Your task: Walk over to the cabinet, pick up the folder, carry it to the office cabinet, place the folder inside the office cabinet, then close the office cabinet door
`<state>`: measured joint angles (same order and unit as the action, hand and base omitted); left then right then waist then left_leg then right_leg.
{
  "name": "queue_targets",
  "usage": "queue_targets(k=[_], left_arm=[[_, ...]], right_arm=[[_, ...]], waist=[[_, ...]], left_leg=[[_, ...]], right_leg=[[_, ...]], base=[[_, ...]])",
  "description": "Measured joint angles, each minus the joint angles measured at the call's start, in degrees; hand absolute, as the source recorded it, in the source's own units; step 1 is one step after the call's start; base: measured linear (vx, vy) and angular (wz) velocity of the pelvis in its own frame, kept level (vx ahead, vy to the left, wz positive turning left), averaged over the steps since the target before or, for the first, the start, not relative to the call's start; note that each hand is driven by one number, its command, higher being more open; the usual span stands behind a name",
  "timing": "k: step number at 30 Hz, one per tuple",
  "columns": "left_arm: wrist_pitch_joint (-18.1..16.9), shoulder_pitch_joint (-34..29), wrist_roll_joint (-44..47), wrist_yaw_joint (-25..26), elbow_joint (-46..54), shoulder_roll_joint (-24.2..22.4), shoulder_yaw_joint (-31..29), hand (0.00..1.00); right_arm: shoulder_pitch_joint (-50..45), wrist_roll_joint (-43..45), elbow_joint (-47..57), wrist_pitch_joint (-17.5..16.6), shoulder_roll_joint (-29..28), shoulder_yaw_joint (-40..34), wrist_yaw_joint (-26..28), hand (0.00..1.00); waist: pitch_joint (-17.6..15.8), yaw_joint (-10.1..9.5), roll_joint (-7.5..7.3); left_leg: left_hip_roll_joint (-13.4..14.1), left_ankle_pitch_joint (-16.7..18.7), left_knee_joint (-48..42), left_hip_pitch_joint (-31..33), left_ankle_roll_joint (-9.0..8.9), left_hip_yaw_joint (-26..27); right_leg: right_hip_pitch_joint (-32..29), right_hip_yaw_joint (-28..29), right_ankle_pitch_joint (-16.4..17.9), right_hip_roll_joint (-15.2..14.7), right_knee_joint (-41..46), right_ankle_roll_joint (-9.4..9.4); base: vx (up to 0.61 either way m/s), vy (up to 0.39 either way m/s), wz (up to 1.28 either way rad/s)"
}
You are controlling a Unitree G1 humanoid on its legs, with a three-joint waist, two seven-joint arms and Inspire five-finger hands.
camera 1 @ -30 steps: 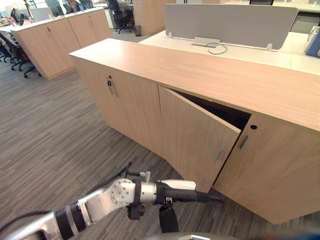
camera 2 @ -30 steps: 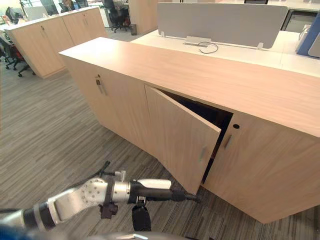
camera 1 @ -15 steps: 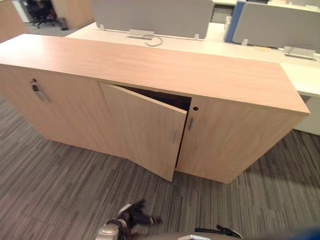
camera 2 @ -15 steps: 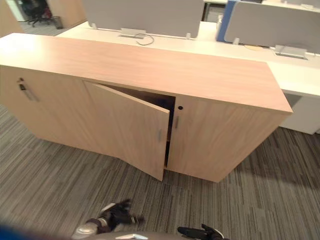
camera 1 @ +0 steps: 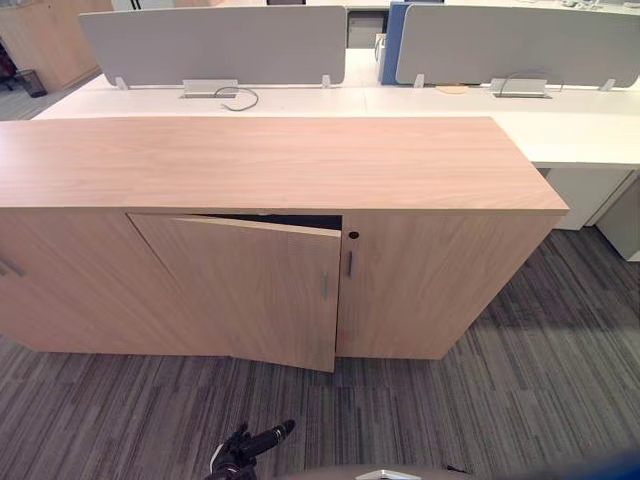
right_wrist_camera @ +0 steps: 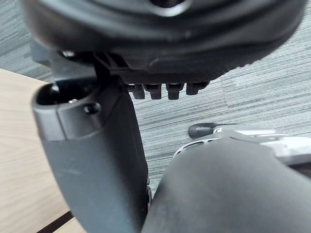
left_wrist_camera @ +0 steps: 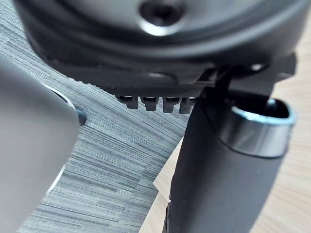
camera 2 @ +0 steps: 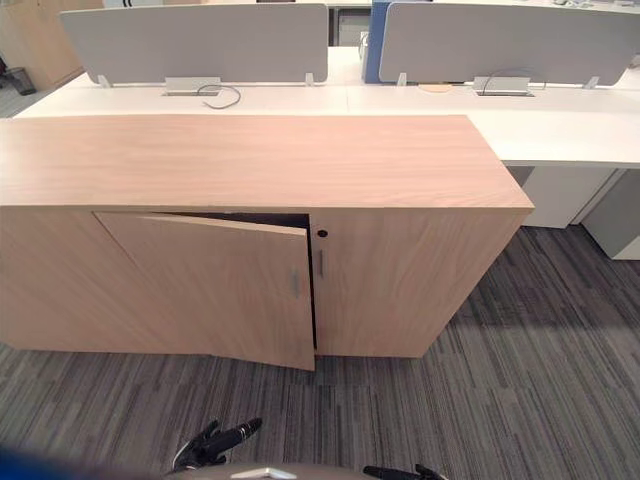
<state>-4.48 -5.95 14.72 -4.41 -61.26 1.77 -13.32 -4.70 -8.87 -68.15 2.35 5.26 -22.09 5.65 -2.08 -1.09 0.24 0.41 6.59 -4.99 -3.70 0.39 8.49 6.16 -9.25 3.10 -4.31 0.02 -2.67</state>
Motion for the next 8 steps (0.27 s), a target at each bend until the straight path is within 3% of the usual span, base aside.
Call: queue_targets(k=[8], left_arm=[[-2.56,-2.79,-2.25,3.77,5.36,-0.06,4.15,1.0]], right_arm=[[-0.64,2.38,-0.08,-0.37,-0.15,0.61,-1.6,1.0]], waist=[[0.35,0.06,-0.34]], left_leg=[[-1.43,-2.43,4.2,-1.68,0.72,-0.99]], right_leg=[[0.76,-0.97,-0.57,-0.75,-1.51,-0.84]], base=[[-0.01,0.002,0.07]])
